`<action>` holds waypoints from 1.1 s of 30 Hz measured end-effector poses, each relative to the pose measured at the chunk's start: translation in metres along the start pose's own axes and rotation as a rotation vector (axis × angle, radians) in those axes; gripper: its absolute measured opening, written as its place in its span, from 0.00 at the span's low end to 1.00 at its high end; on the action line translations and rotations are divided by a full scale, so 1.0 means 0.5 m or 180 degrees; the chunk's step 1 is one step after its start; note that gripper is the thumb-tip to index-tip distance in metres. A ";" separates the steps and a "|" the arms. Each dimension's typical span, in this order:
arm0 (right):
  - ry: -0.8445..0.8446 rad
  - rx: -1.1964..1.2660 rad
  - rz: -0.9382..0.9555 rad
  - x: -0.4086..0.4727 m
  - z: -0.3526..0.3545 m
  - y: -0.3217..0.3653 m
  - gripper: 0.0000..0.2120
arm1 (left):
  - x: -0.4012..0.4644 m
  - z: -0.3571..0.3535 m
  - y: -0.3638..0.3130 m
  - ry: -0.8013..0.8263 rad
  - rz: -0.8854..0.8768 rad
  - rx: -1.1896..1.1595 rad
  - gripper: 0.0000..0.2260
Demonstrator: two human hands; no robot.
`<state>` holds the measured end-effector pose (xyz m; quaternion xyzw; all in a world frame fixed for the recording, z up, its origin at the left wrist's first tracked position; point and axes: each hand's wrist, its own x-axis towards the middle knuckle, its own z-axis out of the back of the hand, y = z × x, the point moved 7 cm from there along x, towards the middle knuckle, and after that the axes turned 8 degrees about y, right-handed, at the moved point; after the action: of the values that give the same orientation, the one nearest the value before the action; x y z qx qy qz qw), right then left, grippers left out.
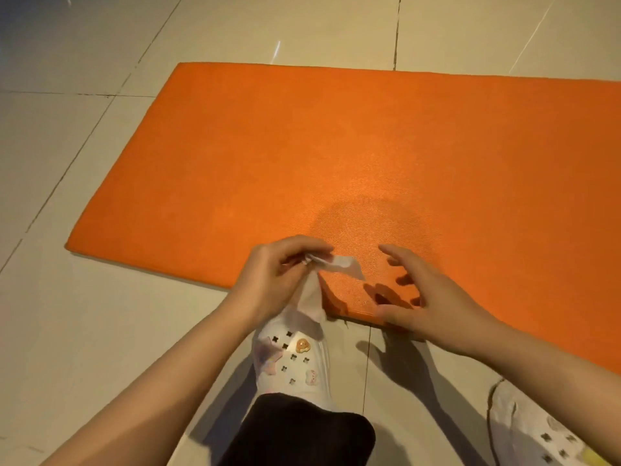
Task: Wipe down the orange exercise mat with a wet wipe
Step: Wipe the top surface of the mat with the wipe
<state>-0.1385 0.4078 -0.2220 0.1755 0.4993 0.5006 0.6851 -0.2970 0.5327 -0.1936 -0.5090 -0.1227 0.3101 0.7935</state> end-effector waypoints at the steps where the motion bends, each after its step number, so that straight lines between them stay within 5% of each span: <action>1: 0.0028 0.0351 0.0082 0.001 0.013 0.009 0.32 | 0.014 -0.029 -0.026 0.0173 -0.0079 -0.0207 0.19; 5: -0.0145 0.1273 0.0192 0.012 0.054 0.020 0.07 | 0.046 -0.085 -0.055 0.0204 -0.0063 -0.0990 0.13; 12: -0.0415 0.1889 -0.0287 0.032 0.016 -0.043 0.04 | 0.019 -0.114 0.063 0.0352 0.0697 -0.1394 0.12; 16: -0.0362 0.1470 -0.0353 0.031 -0.007 -0.069 0.10 | 0.008 -0.124 0.096 0.0418 0.0882 -0.1225 0.16; 20: -0.0701 0.0824 -0.0741 0.028 0.035 -0.116 0.11 | 0.033 -0.133 0.090 0.0531 0.0677 -0.0249 0.18; 24: -0.1000 0.0272 -0.1081 0.025 0.075 -0.177 0.06 | 0.062 -0.118 0.079 0.0100 0.0421 0.0623 0.16; 28: -0.1210 0.0013 -0.1424 0.004 0.085 -0.232 0.20 | 0.028 -0.144 0.131 0.0452 0.0454 0.1424 0.17; 33: -0.1292 -0.1043 -0.0971 0.016 0.056 -0.199 0.18 | -0.050 -0.186 0.169 0.0655 -0.0057 0.2764 0.17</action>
<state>-0.0637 0.3783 -0.2874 0.0821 0.2854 0.4205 0.8574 -0.2998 0.4737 -0.3075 -0.1557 0.0942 0.2737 0.9444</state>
